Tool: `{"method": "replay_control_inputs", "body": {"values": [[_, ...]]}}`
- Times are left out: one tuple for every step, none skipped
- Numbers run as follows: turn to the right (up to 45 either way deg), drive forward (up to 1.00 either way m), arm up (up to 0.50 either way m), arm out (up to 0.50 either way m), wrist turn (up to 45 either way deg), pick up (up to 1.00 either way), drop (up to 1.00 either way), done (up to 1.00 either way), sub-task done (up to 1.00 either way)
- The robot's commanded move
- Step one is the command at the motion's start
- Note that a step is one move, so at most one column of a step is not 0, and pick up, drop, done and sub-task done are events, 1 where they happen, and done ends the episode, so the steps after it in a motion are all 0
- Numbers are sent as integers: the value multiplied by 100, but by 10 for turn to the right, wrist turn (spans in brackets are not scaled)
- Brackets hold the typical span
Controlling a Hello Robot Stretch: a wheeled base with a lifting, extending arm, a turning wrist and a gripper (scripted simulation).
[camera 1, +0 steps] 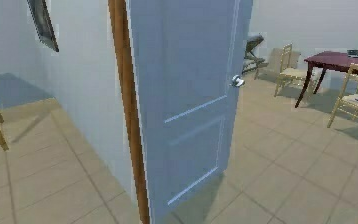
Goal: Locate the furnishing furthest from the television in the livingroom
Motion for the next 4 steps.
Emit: {"method": "replay_control_inputs", "body": {"values": [[0,15,0,0,0,0,0,0,0],[-180,0,0,0,0,0,0,0,0],[0,40,0,0,0,0,0,0,0],[450,0,0,0,0,0,0,0,0]]}}
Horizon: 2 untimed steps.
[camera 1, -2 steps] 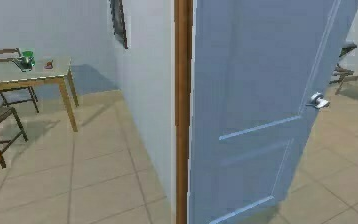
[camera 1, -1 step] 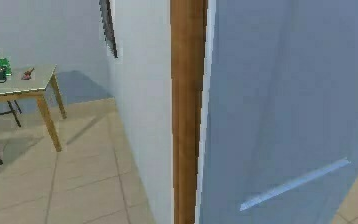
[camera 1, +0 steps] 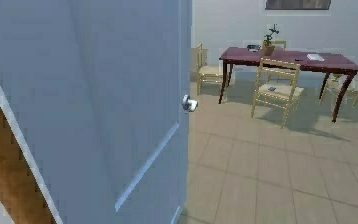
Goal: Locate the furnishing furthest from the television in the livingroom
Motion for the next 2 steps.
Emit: {"method": "replay_control_inputs", "body": {"values": [[270,0,0,0,0,0,0,0,0],[0,100,0,0,0,0,0,0,0]]}}
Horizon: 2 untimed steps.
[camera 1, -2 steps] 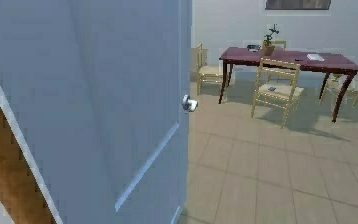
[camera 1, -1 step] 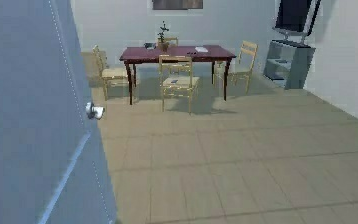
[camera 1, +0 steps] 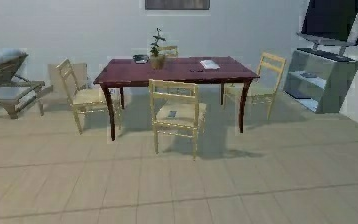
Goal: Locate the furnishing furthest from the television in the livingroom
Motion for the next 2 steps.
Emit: {"method": "replay_control_inputs", "body": {"values": [[30,0,0,0,0,0,0,0,0],[0,80,0,0,0,0,0,0,0]]}}
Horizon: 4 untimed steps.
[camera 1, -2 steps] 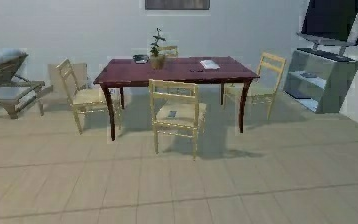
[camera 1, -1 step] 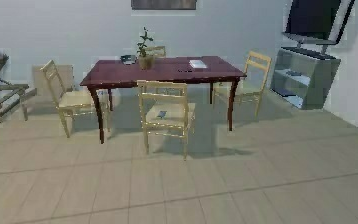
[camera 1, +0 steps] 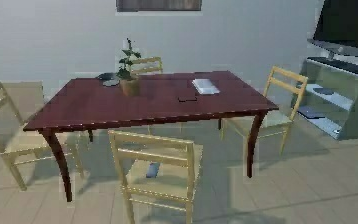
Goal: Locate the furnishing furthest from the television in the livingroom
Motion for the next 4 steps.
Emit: {"method": "replay_control_inputs", "body": {"values": [[-450,0,0,0,0,0,0,0,0],[-180,0,0,0,0,0,0,0,0],[0,60,0,0,0,0,0,0,0],[-300,0,0,0,0,0,0,0,0]]}}
